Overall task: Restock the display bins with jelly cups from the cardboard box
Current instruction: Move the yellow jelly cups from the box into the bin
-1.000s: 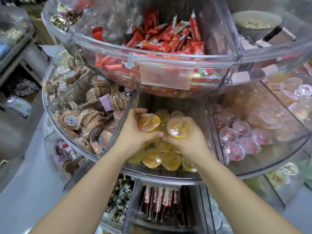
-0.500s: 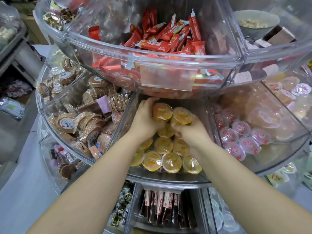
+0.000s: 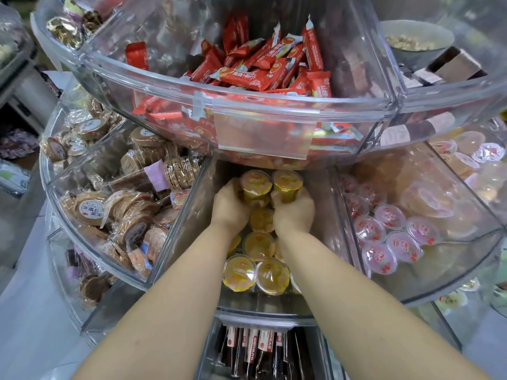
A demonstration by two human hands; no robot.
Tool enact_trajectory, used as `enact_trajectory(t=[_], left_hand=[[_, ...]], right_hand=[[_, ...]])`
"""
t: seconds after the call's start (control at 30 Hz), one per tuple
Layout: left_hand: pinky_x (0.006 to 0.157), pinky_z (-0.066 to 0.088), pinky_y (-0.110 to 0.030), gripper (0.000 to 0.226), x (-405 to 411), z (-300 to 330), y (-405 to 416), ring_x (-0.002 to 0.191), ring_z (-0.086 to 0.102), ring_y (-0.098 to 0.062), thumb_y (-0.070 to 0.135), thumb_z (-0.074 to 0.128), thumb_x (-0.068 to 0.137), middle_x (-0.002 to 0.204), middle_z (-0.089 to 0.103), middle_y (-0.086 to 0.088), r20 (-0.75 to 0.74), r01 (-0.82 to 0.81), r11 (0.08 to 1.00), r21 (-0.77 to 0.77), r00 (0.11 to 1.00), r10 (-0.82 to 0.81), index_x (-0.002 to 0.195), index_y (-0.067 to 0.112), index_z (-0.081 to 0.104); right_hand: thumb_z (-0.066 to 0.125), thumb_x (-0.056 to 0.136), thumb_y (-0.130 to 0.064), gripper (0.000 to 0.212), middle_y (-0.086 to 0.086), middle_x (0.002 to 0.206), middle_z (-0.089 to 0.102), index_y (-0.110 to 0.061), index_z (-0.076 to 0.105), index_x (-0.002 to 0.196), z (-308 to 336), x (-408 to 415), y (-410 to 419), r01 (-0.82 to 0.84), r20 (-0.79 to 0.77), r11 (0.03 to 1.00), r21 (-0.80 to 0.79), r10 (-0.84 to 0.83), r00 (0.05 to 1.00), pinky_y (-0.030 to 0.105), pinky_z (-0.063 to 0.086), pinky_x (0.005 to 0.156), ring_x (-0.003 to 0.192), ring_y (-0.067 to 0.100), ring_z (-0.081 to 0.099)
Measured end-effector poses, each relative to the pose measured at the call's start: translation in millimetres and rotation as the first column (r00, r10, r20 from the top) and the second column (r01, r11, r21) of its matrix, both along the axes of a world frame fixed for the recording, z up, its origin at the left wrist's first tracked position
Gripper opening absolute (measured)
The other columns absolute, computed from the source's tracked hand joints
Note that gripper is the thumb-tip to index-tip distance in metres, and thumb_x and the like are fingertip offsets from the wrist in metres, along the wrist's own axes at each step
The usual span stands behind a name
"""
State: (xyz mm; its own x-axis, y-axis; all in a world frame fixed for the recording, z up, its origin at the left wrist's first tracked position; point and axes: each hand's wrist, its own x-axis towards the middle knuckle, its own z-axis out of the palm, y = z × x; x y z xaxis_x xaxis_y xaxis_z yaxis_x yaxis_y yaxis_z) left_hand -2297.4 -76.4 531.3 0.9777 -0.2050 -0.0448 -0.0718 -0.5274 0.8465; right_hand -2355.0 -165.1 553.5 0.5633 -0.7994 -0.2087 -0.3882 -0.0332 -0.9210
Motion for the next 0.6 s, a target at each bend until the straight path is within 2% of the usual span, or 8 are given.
enact_trajectory(t=[0.07, 0.2, 0.3, 0.37, 0.43, 0.5, 0.6], left_hand=[[0.076, 0.042, -0.023, 0.051, 0, 2, -2, 0.097, 0.060, -0.020, 0.019, 0.082, 0.065, 0.109, 0.067, -0.007, 0.005, -0.017, 1.000, 0.018, 1.000, 0.017, 0.109, 0.012, 0.058], [0.078, 0.042, -0.023, 0.050, 0, 5, -5, 0.103, 0.061, -0.025, 0.021, 0.082, 0.066, 0.111, 0.067, -0.008, 0.024, -0.014, 0.999, 0.048, 1.000, 0.013, 0.110, 0.012, 0.058], [0.077, 0.040, -0.022, 0.050, -1, 7, -6, 0.104, 0.061, -0.025, 0.021, 0.081, 0.067, 0.111, 0.067, -0.008, 0.030, -0.003, 0.997, 0.081, 1.000, 0.001, 0.110, 0.011, 0.059], [0.077, 0.039, -0.021, 0.049, -3, 8, -7, 0.106, 0.061, -0.025, 0.020, 0.080, 0.069, 0.112, 0.067, -0.009, 0.027, -0.002, 0.994, 0.109, 1.000, -0.001, 0.112, 0.011, 0.059], [0.079, 0.039, -0.022, 0.055, -5, 11, -6, 0.108, 0.059, -0.025, 0.022, 0.081, 0.068, 0.115, 0.065, -0.009, -0.008, 0.000, 0.994, 0.105, 1.000, 0.000, 0.115, 0.011, 0.056], [0.086, 0.041, -0.025, 0.064, -7, 21, -4, 0.113, 0.057, -0.025, 0.024, 0.081, 0.067, 0.120, 0.062, -0.008, -0.055, 0.046, 0.992, 0.115, 0.998, -0.040, 0.122, 0.011, 0.051], [0.100, 0.043, -0.035, 0.069, -24, 46, 13, 0.118, 0.054, -0.025, 0.021, 0.076, 0.073, 0.129, 0.057, -0.006, -0.103, 0.145, 0.984, 0.103, 0.986, -0.135, 0.133, 0.012, 0.043]], right_hand=[[0.062, 0.086, -0.019, 0.019, 0.007, 0.101, 0.066, -0.014, 0.059, 0.104, -2, -1, 0, -0.016, -0.003, 1.000, -0.022, 0.016, 1.000, 0.044, 0.050, 0.090, 0.099, 0.030, 0.061], [0.064, 0.085, -0.015, 0.021, 0.002, 0.097, 0.065, -0.016, 0.060, 0.105, -5, -4, -1, -0.035, 0.043, 0.999, -0.002, 0.035, 0.998, 0.037, 0.049, 0.089, 0.097, 0.025, 0.061], [0.064, 0.084, -0.016, 0.009, 0.000, 0.088, 0.064, -0.018, 0.060, 0.092, -6, -1, -3, -0.032, 0.024, 0.999, 0.008, 0.032, 0.999, 0.035, 0.049, 0.083, 0.092, 0.025, 0.061], [0.065, 0.084, -0.016, 0.008, -0.005, 0.077, 0.060, -0.019, 0.058, 0.084, -5, -1, -4, -0.034, -0.001, 0.997, 0.072, 0.034, 0.999, 0.031, 0.045, 0.076, 0.085, 0.022, 0.060], [0.065, 0.083, -0.013, 0.006, -0.005, 0.073, 0.062, -0.015, 0.060, 0.085, -3, -4, -4, -0.057, -0.011, 0.989, 0.138, 0.059, 0.998, 0.029, 0.044, 0.072, 0.079, 0.020, 0.059], [0.063, 0.082, -0.009, 0.005, 0.002, 0.077, 0.064, -0.013, 0.062, 0.086, 3, -11, -5, -0.094, -0.013, 0.977, 0.189, 0.098, 0.995, 0.028, 0.046, 0.067, 0.075, 0.021, 0.059], [0.057, 0.080, 0.002, 0.017, 0.003, 0.068, 0.059, -0.014, 0.061, 0.078, 18, -34, -4, -0.156, 0.081, 0.923, 0.352, 0.136, 0.987, 0.024, 0.045, 0.056, 0.065, 0.017, 0.054]])
